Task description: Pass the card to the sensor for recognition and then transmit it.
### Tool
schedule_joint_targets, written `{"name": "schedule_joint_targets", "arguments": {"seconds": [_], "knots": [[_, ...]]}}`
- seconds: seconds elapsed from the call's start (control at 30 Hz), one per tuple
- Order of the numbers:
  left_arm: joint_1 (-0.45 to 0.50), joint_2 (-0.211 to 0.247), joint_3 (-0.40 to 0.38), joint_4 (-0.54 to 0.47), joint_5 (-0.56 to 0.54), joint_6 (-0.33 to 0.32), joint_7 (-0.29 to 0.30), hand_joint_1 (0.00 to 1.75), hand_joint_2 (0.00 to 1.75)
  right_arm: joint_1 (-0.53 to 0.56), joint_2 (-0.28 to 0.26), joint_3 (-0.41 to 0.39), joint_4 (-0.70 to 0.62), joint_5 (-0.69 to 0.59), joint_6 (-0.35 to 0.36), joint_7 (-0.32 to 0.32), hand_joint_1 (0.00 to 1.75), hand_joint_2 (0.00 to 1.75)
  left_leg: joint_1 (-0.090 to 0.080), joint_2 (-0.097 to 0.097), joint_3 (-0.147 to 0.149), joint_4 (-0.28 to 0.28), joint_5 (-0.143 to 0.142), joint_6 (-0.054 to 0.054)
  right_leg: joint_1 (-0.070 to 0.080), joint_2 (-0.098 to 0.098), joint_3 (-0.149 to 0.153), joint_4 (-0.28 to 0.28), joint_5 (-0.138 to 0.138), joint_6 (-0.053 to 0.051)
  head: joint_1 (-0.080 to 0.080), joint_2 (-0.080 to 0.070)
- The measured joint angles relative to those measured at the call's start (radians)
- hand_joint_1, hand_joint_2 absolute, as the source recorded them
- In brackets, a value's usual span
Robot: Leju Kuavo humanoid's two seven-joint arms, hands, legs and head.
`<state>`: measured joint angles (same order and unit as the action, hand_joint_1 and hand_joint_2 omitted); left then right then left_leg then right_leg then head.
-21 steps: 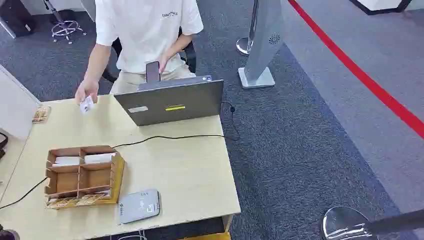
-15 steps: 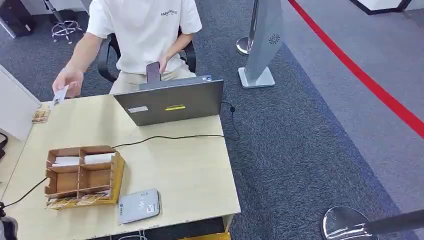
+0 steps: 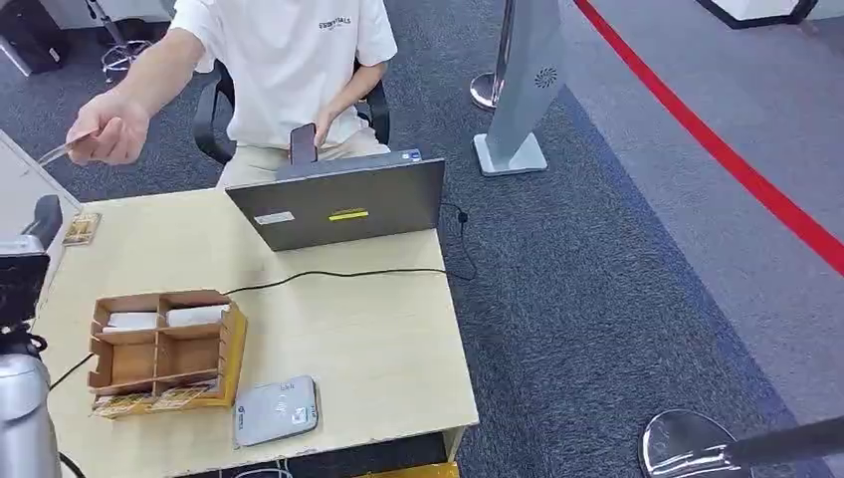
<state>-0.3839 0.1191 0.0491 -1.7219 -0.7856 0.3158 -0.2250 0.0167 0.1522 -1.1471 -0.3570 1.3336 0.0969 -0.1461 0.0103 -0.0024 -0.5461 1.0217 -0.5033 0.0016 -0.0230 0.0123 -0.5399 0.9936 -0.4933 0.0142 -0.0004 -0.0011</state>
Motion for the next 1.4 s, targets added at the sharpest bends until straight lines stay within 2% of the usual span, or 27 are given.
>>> {"name": "schedule_joint_targets", "arguments": {"seconds": [0.2, 0.27, 0.3, 0.37, 0.4, 0.43, 0.63, 0.67, 1.4], "knots": [[-0.059, 0.048, -0.064, 0.052, -0.146, -0.061, 0.098, 0.0, 1.75, -0.011, 0.003, -0.009, 0.022, 0.008, -0.014, -0.003, 0.0, 1.75, 0.0, 0.001, 0.0, 0.0, 0.0, 0.0, 0.0, 0.002, -0.001, 0.0, 0.0, 0.0, -0.001, 0.0], [-0.127, 0.09, -0.112, 0.118, -0.207, -0.093, 0.141, 0.0, 1.75, -0.02, 0.006, -0.016, 0.041, 0.021, -0.025, -0.004, 0.0, 1.75, 0.001, -0.001, -0.002, 0.001, 0.002, -0.001, 0.001, 0.0, -0.004, 0.0, 0.0, 0.0, -0.001, 0.0], [-0.183, 0.119, -0.162, 0.174, -0.291, -0.148, 0.212, 0.0, 1.75, -0.029, 0.007, -0.02, 0.056, 0.039, -0.049, -0.008, 0.0, 1.75, 0.002, -0.002, -0.004, 0.001, 0.003, -0.001, 0.001, -0.002, -0.003, 0.001, 0.002, -0.001, 0.001, 0.0], [-0.256, 0.171, -0.245, 0.239, -0.551, -0.274, 0.39, 0.0, 1.75, -0.046, 0.011, -0.022, 0.076, 0.076, -0.099, -0.012, 0.0, 1.75, 0.001, 0.0, -0.003, 0.001, 0.004, -0.002, 0.001, 0.0, -0.004, 0.001, 0.004, -0.003, 0.001, 0.0], [-0.273, 0.181, -0.266, 0.26, -0.654, -0.295, 0.438, 0.0, 1.75, -0.051, 0.013, -0.022, 0.084, 0.083, -0.108, -0.013, 0.0, 1.75, 0.001, 0.003, -0.003, 0.001, 0.004, -0.002, 0.001, 0.003, -0.005, 0.002, 0.004, -0.003, -0.003, 0.0], [-0.291, 0.189, -0.284, 0.284, -0.713, -0.302, 0.457, 0.0, 1.75, -0.052, 0.016, -0.023, 0.092, 0.088, -0.111, -0.013, 0.0, 1.75, 0.001, 0.003, -0.003, 0.001, 0.004, -0.002, 0.001, 0.003, -0.005, 0.002, 0.005, -0.003, -0.003, 0.0], [-0.348, 0.222, -0.354, 0.35, -0.703, -0.316, 0.465, 0.0, 1.75, -0.06, 0.019, -0.031, 0.116, 0.088, -0.122, -0.013, 0.0, 1.75, 0.001, 0.001, -0.005, 0.001, 0.005, -0.002, 0.001, 0.002, -0.005, 0.002, 0.005, -0.003, -0.002, 0.0], [-0.354, 0.227, -0.36, 0.358, -0.702, -0.316, 0.466, 1.75, 1.75, -0.061, 0.019, -0.031, 0.118, 0.088, -0.123, -0.012, 0.0, 1.75, 0.001, 0.001, -0.005, 0.001, 0.005, -0.002, 0.001, 0.002, -0.005, 0.002, 0.005, -0.003, -0.002, 0.0], [-0.362, 0.238, -0.384, 0.4, -0.677, -0.315, 0.452, 1.75, 1.75, -0.062, 0.019, -0.032, 0.14, 0.089, -0.122, -0.004, 0.0, 1.75, 0.001, 0.001, -0.005, 0.001, 0.005, -0.002, 0.001, 0.001, -0.006, 0.001, 0.005, -0.003, -0.002, 0.0]]}}
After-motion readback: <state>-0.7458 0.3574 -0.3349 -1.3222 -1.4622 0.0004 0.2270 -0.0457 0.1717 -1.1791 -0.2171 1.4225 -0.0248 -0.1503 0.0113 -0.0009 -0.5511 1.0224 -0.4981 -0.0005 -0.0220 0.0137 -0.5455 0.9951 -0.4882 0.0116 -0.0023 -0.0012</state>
